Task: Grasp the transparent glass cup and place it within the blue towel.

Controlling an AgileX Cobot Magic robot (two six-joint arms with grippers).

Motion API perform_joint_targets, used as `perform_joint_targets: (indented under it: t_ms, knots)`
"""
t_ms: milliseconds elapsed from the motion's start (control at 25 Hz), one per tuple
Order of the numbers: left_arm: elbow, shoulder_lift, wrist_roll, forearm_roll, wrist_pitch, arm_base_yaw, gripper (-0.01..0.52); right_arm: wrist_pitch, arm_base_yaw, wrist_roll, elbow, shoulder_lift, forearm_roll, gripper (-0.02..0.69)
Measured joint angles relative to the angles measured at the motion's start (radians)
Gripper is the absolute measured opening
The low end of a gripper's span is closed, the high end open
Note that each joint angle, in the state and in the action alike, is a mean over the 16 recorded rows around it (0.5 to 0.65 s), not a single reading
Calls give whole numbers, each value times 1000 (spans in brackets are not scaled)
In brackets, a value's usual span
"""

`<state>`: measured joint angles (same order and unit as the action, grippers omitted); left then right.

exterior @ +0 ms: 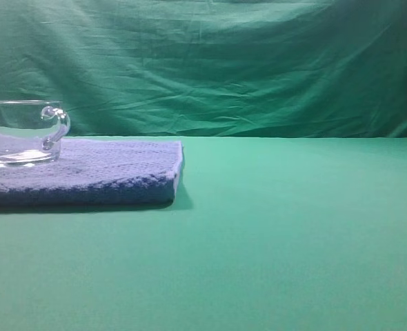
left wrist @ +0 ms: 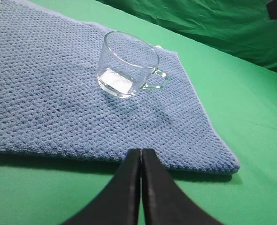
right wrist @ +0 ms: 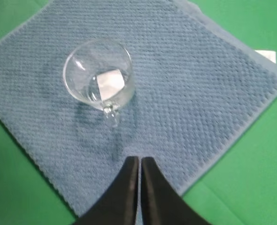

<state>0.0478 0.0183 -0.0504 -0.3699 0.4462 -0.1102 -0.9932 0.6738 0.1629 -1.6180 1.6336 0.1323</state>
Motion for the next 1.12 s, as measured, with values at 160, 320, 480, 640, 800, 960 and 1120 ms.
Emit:
perform_joint_targets:
  t_ms: [160, 320, 480, 640, 800, 960, 1120]
  knots:
    - [0, 0, 0, 0, 0, 0, 0, 79, 0, -16, 210, -176, -27, 0]
    - [0, 0, 0, 0, 0, 0, 0, 163, 0, -34, 421, -347, -43, 0]
    - [0, 0, 0, 0, 0, 0, 0, 236, 0, -62, 599, -487, -47, 0]
    - [0, 0, 0, 0, 0, 0, 0, 286, 0, -95, 731, -590, -47, 0]
    - [0, 0, 0, 0, 0, 0, 0, 333, -2, -124, 824, -671, -53, 0]
    - [0, 0, 0, 0, 0, 0, 0, 395, -23, -148, 898, -755, -61, 0]
    - [0, 0, 0, 0, 0, 0, 0, 456, -78, -162, 969, -861, -68, 0]
